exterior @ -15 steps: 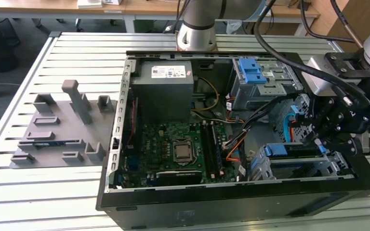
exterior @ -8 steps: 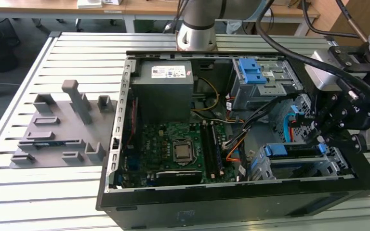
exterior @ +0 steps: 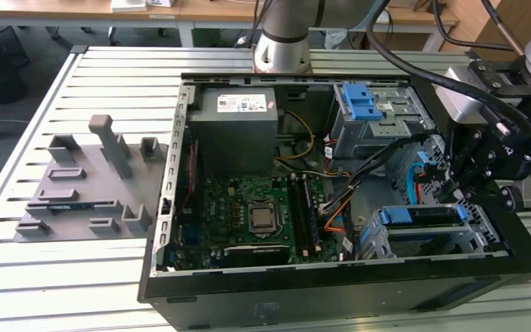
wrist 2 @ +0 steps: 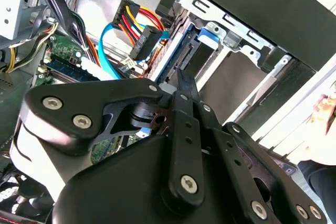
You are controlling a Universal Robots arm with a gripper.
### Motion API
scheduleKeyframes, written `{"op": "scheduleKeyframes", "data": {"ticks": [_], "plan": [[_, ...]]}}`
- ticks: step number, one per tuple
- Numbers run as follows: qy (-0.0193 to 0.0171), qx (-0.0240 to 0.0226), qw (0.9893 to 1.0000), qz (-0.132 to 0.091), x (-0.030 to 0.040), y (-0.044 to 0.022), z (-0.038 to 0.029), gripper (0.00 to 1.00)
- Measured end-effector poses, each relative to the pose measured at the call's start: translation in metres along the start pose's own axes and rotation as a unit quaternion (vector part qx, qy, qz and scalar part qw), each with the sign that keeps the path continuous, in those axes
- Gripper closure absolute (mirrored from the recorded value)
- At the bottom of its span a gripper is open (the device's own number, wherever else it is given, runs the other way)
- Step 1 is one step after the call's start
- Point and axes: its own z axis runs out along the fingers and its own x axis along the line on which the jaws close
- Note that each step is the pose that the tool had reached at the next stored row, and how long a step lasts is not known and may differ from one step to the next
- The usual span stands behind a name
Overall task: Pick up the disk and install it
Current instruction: 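Insert the first disk wire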
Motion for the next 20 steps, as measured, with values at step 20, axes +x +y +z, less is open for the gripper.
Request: {"op": "scheduleKeyframes", "data": {"ticks": [20], "plan": [[0.0000,0.0000,1.0000,0.000,-0.0139,-0.0067,-0.0062,0.89]]}}
